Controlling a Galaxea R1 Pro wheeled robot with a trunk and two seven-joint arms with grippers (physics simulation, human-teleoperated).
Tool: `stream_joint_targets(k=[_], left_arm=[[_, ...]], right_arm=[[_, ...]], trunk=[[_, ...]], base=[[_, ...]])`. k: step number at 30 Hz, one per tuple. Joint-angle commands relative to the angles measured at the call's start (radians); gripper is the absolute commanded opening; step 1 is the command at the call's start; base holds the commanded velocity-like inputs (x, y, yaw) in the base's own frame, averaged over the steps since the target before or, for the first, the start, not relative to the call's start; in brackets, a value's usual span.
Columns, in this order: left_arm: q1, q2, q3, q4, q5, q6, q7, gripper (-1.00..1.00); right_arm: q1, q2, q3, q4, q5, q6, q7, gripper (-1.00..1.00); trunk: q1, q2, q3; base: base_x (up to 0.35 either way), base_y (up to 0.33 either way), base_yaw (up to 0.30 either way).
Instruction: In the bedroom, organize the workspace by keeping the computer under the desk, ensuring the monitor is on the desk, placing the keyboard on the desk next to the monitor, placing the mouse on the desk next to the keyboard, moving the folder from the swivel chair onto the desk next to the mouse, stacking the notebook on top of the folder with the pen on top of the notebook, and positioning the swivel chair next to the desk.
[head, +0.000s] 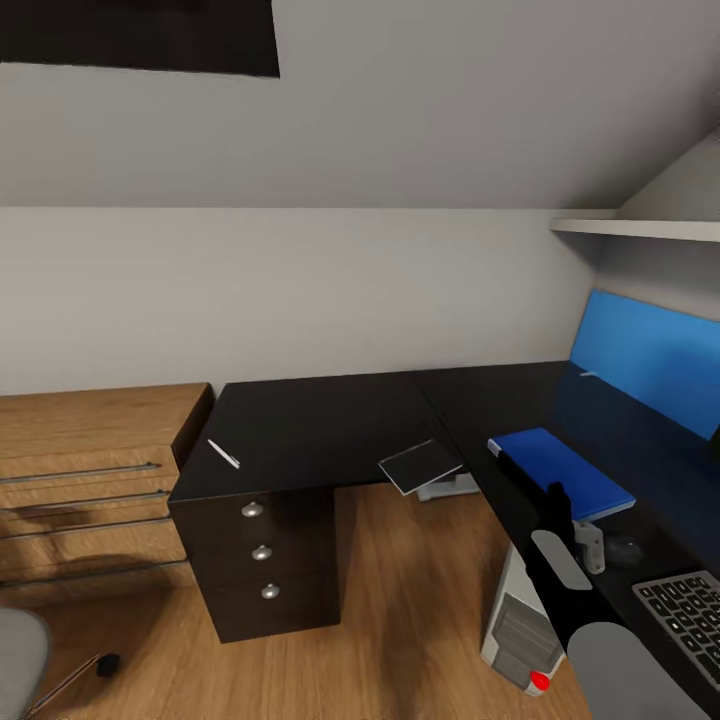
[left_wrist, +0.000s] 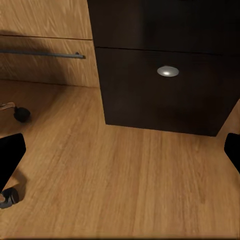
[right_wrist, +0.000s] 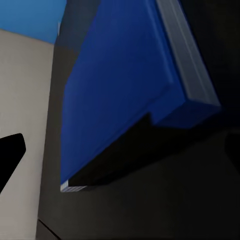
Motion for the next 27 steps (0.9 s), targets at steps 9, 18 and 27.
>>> stream_joint_targets(k=[9, 18, 27], left_arm=[[0.0, 0.0, 0.004, 0.0, -0.011, -0.002, 0.008, 1.0], [0.0, 0.0, 0.004, 0.0, -0.011, -0.002, 0.008, 1.0], [0.0, 0.0, 0.004, 0.0, -0.011, -0.002, 0.008, 1.0]], right_arm=[[-0.001, 0.0, 0.003, -0.001, -0.005, 0.0, -0.003, 1.0], [0.0, 0.001, 0.004, -0.001, -0.006, 0.004, -0.002, 1.0], [0.0, 0.005, 0.007, -0.001, -0.01, 0.009, -0.004, 1.0]], trunk=[[0.0, -0.001, -0.001], [0.0, -0.001, -0.001], [0.0, -0.001, -0.001]], base=[[-0.019, 0.0, 0.0], [0.0, 0.0, 0.0], [0.0, 0.0, 0.0]])
